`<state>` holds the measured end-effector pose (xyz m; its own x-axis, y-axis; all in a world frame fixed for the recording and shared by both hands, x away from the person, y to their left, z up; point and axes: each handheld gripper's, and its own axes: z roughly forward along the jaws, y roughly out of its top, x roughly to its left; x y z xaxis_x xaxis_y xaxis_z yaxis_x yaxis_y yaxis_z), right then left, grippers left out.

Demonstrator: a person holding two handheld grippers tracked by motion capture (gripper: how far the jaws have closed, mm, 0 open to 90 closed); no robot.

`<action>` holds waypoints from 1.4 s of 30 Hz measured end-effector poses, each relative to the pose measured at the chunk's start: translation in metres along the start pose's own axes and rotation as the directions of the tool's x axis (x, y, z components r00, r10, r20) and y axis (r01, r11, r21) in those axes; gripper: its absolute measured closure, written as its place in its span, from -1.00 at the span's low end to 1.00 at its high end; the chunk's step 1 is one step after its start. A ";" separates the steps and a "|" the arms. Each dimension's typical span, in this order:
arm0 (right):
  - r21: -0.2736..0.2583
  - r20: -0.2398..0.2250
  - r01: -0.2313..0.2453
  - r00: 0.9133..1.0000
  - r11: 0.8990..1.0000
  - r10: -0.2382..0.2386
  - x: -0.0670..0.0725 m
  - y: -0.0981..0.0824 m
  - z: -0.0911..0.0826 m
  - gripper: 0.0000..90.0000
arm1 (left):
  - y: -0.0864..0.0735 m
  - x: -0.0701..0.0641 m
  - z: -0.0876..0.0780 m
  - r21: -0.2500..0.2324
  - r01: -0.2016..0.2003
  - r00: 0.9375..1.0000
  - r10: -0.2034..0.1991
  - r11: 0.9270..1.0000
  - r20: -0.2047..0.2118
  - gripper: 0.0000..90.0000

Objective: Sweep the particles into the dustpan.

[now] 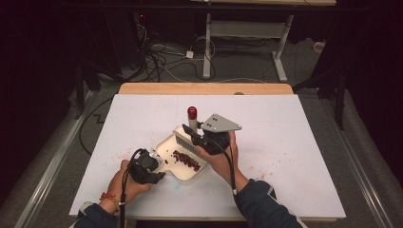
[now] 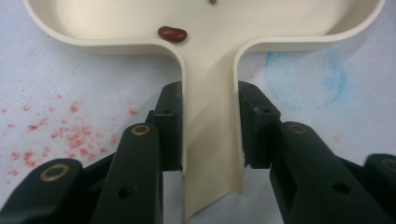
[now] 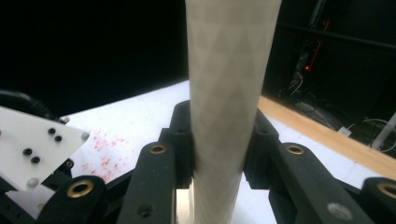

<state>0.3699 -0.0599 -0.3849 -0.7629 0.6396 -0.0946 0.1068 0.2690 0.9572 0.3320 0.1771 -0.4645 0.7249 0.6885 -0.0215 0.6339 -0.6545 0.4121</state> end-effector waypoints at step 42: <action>0.053 -0.023 0.072 0.997 0.996 -0.071 0.018 -0.023 -0.051 0.55 | -0.007 -0.016 -0.004 0.033 -0.056 0.998 0.056 0.998 0.008 0.42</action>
<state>0.3211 -0.0916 -0.3942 -0.7828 0.6023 -0.1561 0.0849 0.3520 0.9321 0.3149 0.1720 -0.4630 0.7616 0.6481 -0.0061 0.6007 -0.7023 0.3821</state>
